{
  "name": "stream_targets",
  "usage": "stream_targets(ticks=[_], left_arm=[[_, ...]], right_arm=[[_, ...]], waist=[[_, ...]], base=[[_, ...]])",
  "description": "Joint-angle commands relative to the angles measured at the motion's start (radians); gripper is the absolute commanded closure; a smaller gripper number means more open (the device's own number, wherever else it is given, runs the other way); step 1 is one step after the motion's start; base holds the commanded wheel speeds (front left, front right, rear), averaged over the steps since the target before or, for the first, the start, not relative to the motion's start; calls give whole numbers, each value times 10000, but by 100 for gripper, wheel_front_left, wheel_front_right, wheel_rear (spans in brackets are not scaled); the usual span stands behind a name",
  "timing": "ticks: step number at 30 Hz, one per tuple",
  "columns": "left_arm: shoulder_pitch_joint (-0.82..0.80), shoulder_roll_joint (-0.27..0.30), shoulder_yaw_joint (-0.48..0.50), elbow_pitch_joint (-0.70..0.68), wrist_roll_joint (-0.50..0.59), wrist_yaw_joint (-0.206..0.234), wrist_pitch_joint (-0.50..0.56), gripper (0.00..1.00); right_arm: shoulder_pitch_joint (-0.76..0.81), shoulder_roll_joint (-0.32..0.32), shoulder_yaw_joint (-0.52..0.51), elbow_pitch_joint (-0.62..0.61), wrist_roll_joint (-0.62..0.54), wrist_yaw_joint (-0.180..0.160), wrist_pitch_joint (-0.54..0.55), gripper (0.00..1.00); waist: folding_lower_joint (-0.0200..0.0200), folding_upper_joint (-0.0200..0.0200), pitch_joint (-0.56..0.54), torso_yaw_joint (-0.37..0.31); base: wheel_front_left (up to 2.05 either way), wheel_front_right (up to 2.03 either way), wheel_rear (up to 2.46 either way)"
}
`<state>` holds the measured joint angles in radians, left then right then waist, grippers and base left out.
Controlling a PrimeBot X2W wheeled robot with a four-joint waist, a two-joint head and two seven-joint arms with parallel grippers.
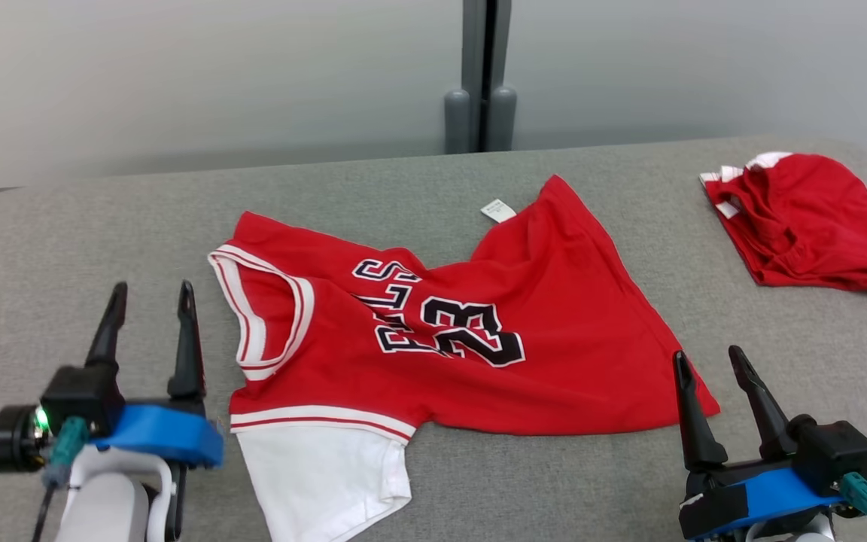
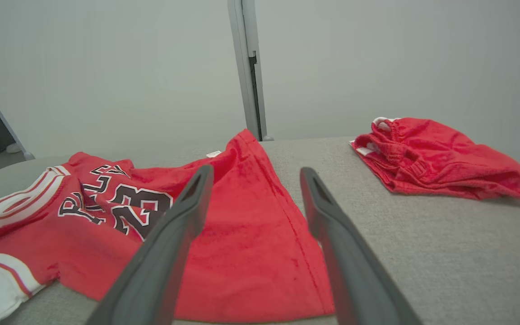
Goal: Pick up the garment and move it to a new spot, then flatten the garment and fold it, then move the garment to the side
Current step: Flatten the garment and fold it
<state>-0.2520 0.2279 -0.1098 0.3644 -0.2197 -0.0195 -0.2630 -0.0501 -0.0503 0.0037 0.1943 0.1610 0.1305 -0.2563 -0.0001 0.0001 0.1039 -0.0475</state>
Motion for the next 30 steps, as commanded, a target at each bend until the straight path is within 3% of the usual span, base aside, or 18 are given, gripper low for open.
stream_targets(ticks=[1,17,30], left_arm=[[353,-94,79,-248,133,29,-19,0],[2482,-991,657,-1994,825,207,-20,0],[3224,-1218,434,-2004,1088,191,-20,0]], right_arm=[[140,-2,12,-96,-39,4,53,0],[893,-2,-1,-1069,-50,4,585,0],[1340,-2,-47,-1411,-115,5,973,0]], waist=[[1,-1,-184,193],[1,-1,-789,829],[1,-1,-848,883]], base=[[0,0,0],[0,0,0],[0,0,0]])
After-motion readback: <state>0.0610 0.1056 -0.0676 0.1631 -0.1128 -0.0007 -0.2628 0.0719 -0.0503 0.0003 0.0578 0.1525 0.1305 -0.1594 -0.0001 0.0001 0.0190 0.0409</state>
